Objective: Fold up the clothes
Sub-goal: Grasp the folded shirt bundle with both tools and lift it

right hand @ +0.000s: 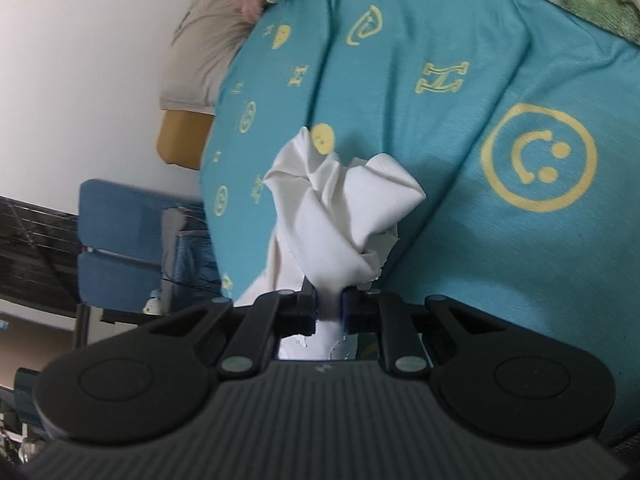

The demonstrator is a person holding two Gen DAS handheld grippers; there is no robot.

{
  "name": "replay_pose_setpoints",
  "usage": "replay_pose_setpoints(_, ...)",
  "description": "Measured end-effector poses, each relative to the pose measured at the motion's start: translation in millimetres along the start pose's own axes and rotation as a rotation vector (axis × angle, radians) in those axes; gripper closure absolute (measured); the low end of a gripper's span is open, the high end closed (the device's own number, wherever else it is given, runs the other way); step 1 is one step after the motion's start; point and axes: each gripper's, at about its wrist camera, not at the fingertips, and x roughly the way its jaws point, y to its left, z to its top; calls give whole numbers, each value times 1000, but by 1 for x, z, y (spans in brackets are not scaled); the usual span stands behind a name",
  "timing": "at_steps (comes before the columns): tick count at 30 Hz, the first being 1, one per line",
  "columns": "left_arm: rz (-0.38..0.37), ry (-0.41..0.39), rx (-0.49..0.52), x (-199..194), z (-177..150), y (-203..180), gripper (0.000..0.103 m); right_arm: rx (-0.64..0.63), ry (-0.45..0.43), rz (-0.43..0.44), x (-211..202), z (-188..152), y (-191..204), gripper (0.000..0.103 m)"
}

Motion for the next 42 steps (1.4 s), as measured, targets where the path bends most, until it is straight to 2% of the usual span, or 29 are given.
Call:
replay_pose_setpoints(3, -4, 50, -158, 20, -5, 26, 18, -9, -7, 27, -3, 2, 3, 89)
replay_pose_setpoints(6, 7, 5, -302, 20, -1, 51, 18, -18, -13, 54, -6, 5, 5, 89)
replay_pose_setpoints(12, -3, -126, -407, 4, 0, 67, 19, -17, -39, 80, -14, 9, 5, 90)
replay_pose_setpoints(14, -6, -169, -442, -1, 0, 73, 24, -16, -54, 88, -18, 12, 5, 90)
replay_pose_setpoints(16, -10, -213, -477, -6, 1, 78, 34, -17, -71, 90, -21, 14, 5, 90)
replay_pose_setpoints(20, -17, -301, -546, -17, 1, 89, 41, -18, -97, 83, -23, 16, 4, 90)
replay_pose_setpoints(26, -4, -335, -531, -18, -2, 83, 54, -28, -113, 76, -26, 13, 5, 90)
replay_pose_setpoints(28, 4, -337, -501, -19, 0, 77, 63, -44, -128, 71, -30, 11, 7, 90)
replay_pose_setpoints(31, 19, -337, -433, -21, 1, 61, 71, -64, -152, 72, -38, 10, 8, 91)
replay_pose_setpoints(37, 2, -309, -370, -34, 1, 21, 76, -30, -186, 99, -73, 11, 7, 91)
replay_pose_setpoints(42, -16, -227, -346, -29, 2, -32, 76, -65, -216, 113, -127, 28, 16, 91)
